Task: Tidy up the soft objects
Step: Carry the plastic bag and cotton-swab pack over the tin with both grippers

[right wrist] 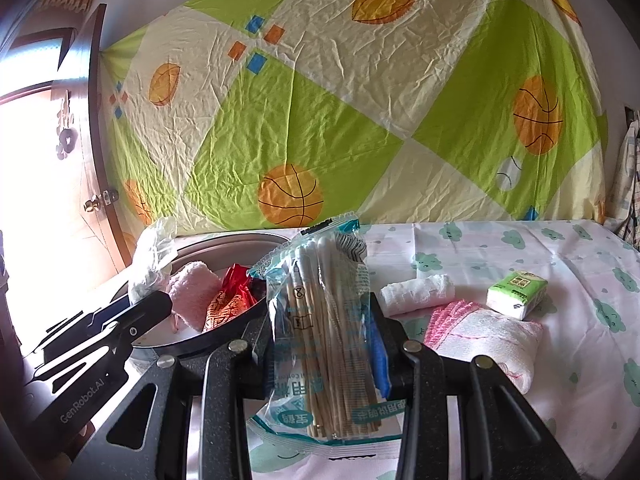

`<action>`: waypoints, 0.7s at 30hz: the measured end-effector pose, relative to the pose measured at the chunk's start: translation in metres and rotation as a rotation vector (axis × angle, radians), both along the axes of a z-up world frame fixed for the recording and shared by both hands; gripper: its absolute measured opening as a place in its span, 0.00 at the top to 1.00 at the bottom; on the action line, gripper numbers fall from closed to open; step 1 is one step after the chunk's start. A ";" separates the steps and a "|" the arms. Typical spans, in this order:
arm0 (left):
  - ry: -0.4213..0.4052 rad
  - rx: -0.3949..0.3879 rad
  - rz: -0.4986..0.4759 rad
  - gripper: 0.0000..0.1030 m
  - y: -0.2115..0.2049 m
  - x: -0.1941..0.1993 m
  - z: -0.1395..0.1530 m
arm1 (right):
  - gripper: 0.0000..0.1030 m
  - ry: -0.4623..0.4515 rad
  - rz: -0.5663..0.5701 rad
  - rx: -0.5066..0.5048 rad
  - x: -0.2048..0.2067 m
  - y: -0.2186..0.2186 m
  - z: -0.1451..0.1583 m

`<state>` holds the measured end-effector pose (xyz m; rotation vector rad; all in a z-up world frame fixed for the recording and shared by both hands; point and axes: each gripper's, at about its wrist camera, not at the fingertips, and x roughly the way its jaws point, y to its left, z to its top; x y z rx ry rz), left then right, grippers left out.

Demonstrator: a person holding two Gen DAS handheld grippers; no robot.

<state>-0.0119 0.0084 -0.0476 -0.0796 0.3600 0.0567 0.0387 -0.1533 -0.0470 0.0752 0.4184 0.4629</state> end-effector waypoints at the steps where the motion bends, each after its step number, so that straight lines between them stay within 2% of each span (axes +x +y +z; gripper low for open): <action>1: 0.000 0.000 0.002 0.79 0.001 0.000 0.000 | 0.62 0.000 0.002 -0.002 0.000 0.002 0.000; 21: 0.013 -0.022 0.028 0.79 0.029 -0.002 0.003 | 0.62 -0.008 0.050 -0.023 0.006 0.030 0.006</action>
